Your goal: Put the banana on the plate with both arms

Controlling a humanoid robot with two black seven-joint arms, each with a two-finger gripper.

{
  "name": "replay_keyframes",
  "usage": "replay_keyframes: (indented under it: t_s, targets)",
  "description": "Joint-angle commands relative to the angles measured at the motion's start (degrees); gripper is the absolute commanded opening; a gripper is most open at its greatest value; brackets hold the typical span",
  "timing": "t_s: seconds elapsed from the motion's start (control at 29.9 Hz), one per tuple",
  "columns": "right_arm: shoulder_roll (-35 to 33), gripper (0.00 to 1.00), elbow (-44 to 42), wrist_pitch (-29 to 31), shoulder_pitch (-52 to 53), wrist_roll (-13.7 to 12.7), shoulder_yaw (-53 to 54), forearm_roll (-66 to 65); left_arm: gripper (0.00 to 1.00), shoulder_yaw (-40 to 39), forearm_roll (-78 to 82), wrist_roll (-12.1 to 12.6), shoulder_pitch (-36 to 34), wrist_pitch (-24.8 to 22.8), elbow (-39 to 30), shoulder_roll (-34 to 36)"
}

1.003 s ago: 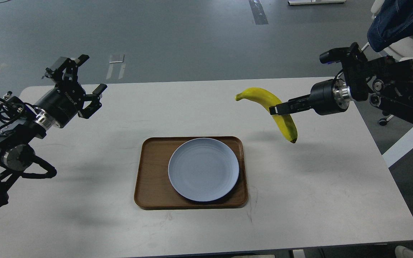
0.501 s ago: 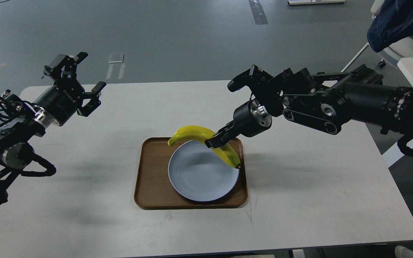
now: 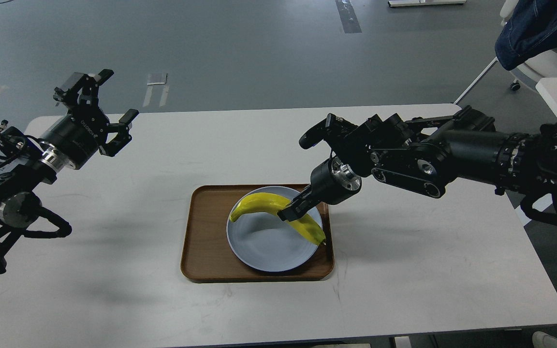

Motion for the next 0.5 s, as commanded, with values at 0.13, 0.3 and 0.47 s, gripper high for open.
replay_keyframes:
  t_s: [0.13,0.3,0.47]
  targets:
    - [2.6,0.10,-1.7,0.0,-1.0,0.0,0.0,0.0,0.98,0.0,0.0,0.0,0.0,0.0,0.0,-0.1]
    - [3.8,0.39,-3.7,0.0,-1.5,0.0,0.0,0.0,0.98,-0.1,0.0,0.0,-0.1,0.0,-0.1,0.0]
    - [4.0,0.99,-5.4,0.0,-1.6,0.0,0.6,0.2,0.98,0.0,0.0,0.0,-0.1,0.0,0.0,0.0]
